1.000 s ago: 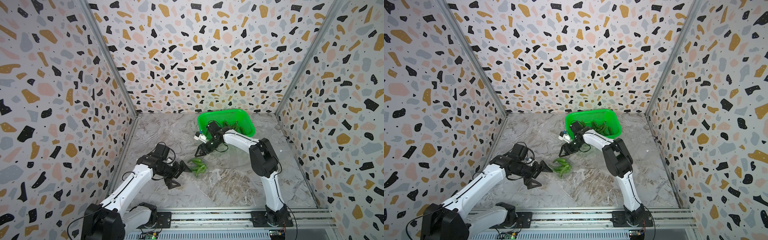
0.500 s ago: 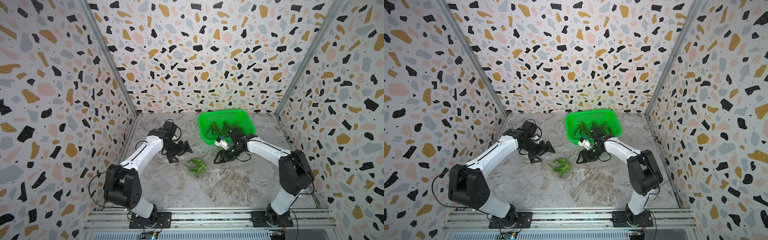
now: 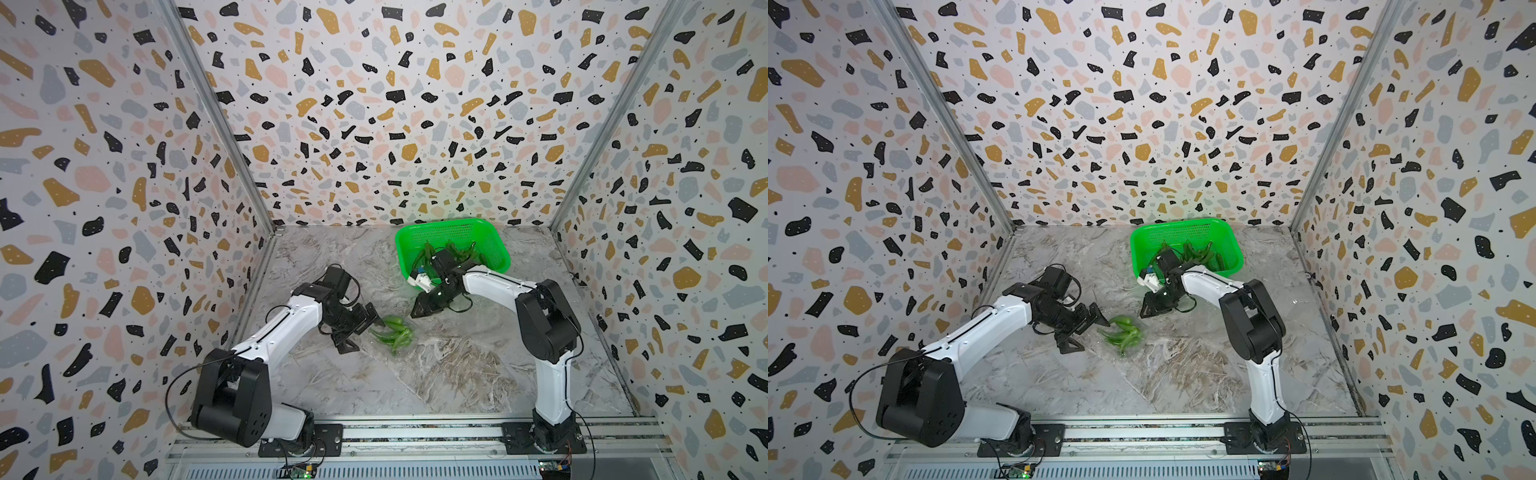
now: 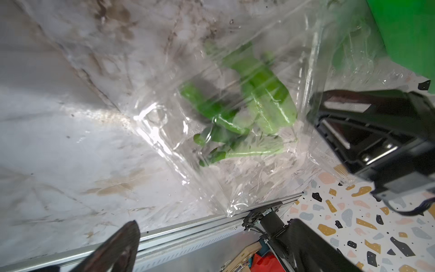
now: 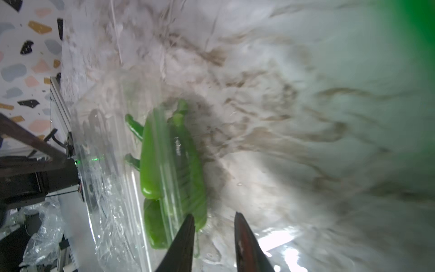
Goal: Take small green peppers out of containers
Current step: Adjust the packing box at the center of the board.
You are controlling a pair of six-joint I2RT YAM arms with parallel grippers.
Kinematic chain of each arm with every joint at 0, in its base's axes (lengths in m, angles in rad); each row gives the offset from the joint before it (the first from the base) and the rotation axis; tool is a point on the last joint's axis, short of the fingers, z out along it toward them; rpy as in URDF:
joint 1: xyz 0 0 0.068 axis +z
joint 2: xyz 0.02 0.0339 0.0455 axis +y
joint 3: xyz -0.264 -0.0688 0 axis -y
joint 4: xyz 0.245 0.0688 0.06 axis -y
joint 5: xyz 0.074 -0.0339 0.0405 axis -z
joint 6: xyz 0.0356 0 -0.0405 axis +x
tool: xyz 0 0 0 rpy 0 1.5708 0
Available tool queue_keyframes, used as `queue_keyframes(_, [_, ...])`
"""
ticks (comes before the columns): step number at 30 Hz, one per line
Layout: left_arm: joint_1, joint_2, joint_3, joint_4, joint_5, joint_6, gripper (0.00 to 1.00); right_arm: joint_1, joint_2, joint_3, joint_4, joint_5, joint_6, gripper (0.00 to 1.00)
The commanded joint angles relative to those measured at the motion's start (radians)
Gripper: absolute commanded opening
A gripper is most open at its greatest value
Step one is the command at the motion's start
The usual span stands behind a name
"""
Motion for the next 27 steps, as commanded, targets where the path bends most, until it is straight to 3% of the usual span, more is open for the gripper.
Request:
queue_keyframes(1, [0.0, 0.044, 0.026, 0.103, 0.028, -0.028, 0.99, 0.059, -0.114, -0.086, 0.014, -0.016, 0.066, 0.29])
queue_keyframes(7, [0.005, 0.171, 0.169, 0.055, 0.032, 0.066, 0.99, 0.153, -0.253, -0.249, 0.132, -0.116, 0.191, 0.3])
queue_keyframes(11, [0.014, 0.235, 0.283, -0.074, -0.04, 0.174, 0.99, 0.172, -0.289, -0.28, 0.139, -0.142, 0.197, 0.46])
queue_keyframes(14, [0.017, 0.274, 0.348, -0.157, -0.088, 0.243, 0.99, 0.114, -0.33, -0.315, 0.122, -0.116, 0.19, 0.54])
queue_keyframes(21, [0.017, 0.297, 0.398, -0.256, -0.171, 0.335, 0.99, -0.189, -0.466, -0.499, 0.218, -0.175, 0.244, 0.5])
queue_keyframes(27, [0.016, 0.287, 0.33, -0.167, -0.112, 0.303, 0.99, -0.173, -0.408, -0.52, 0.289, -0.203, 0.266, 0.46])
